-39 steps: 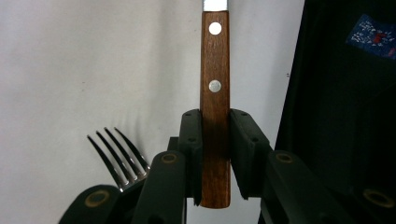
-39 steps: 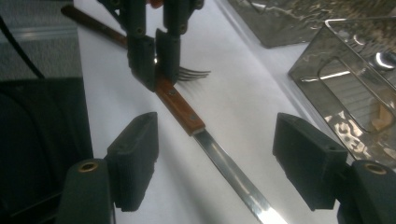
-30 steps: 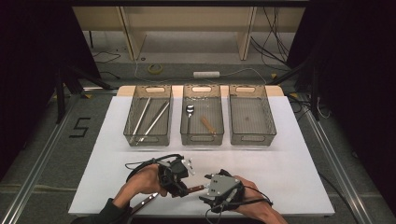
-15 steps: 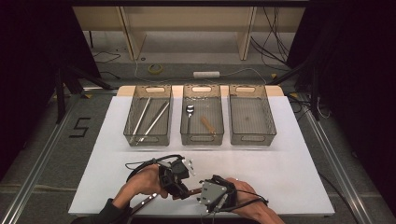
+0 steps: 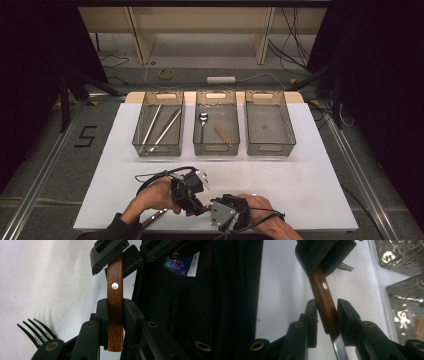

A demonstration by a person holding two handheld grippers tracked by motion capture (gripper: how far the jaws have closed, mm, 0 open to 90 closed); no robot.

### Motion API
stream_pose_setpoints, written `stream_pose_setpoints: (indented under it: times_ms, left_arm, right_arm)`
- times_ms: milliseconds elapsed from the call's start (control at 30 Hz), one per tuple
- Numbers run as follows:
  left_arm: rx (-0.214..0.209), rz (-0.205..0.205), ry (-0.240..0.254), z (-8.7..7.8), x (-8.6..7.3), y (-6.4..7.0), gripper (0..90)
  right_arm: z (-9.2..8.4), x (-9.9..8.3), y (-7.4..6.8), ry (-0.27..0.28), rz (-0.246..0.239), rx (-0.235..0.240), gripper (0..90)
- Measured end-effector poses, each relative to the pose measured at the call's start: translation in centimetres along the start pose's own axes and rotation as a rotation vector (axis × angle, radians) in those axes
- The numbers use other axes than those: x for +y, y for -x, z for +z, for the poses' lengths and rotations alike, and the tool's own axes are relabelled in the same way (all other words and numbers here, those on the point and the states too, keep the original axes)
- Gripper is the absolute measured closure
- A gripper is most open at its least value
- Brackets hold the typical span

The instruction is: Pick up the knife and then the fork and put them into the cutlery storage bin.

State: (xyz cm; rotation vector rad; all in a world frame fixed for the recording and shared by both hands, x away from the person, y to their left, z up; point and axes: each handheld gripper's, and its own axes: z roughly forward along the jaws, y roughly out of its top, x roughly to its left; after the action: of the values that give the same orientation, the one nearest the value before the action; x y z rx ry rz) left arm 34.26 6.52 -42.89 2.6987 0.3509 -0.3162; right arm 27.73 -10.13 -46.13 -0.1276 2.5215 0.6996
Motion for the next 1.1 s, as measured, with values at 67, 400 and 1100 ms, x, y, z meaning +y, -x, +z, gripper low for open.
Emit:
stream_pose_setpoints:
  times_ms: [67, 400, 1100]
  left_arm:
    - [-0.002, 0.000, 0.010, 0.0, 0.0, 0.0, 74.9]
    - [0.018, 0.015, 0.075, -0.6, -0.2, -0.2, 71.5]
    - [0.335, -0.141, 0.334, -3.9, -4.2, -0.6, 26.7]
  right_arm:
    - [-0.1, 0.0, 0.1, -0.005, -0.035, -0.002, 73.4]
    - [-0.4, -0.1, 0.1, -0.024, -0.106, 0.005, 79.0]
    - [-2.6, -3.5, 3.6, -0.012, 0.127, -0.045, 79.2]
